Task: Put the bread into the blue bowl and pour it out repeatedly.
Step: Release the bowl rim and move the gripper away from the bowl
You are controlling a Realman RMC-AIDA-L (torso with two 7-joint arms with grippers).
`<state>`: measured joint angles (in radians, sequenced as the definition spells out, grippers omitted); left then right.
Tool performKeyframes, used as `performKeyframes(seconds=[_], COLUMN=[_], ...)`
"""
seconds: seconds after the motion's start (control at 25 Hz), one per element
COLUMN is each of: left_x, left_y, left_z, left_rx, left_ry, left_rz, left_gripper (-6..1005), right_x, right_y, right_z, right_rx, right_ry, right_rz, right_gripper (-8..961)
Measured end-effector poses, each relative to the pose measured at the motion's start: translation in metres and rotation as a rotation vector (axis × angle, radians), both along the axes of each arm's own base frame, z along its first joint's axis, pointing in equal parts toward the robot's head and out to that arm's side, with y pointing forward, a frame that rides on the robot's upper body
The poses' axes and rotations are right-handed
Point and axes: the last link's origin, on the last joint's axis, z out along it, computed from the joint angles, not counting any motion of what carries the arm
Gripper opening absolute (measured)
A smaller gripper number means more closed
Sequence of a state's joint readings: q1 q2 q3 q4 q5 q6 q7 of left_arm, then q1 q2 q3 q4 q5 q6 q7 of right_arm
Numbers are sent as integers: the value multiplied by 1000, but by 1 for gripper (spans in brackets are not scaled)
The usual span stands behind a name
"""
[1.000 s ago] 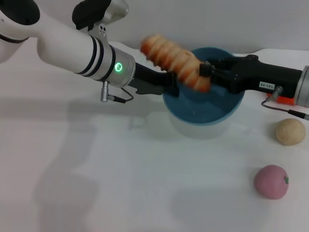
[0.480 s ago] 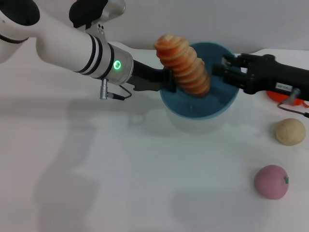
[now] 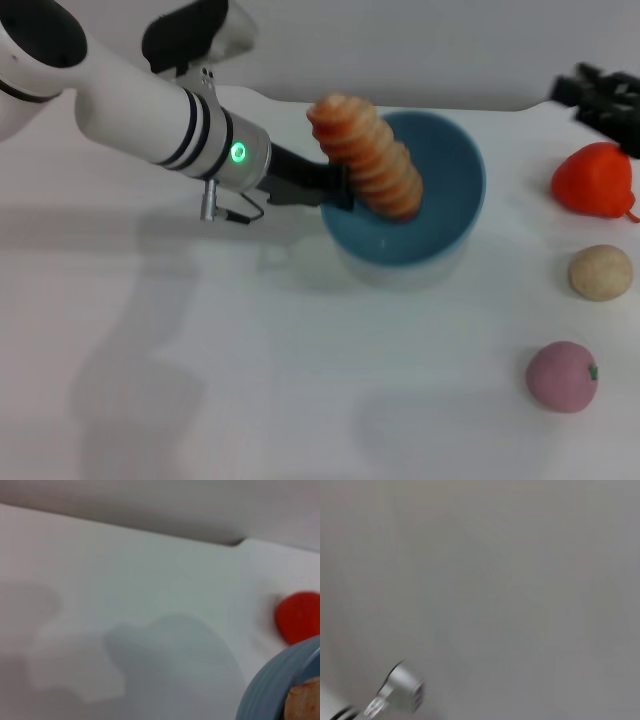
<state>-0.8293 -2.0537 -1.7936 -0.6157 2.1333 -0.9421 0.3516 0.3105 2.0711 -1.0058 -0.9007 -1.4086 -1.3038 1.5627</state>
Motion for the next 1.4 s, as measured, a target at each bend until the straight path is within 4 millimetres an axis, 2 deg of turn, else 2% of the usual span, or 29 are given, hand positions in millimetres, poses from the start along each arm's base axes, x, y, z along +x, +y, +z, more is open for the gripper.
performKeyframes(seconds=[0.28,0.52,1.08,1.28,1.4], left_x=[5,8,-10,-11,-7], left_y=[-17,-22,-24,-26,-25], left_z=[-19,-28,-39,-43,-44], left_rx=[-136,-180,-163,-177,-172], left_ry=[103,147,219,276,287], left_rz=[-79,-116,-107,-168,-203], left_gripper=[12,13,16,172,213], right_x=[32,38,41,41,41], right_y=[-12,-15,-15,-15,-15], right_z=[23,21,23,23,24], right_rx=[89,97,110,110,110], right_ry=[40,35,44,44,44], right_rz=[-110,-120,-133,-133,-133], right_gripper=[449,448,449,449,449])
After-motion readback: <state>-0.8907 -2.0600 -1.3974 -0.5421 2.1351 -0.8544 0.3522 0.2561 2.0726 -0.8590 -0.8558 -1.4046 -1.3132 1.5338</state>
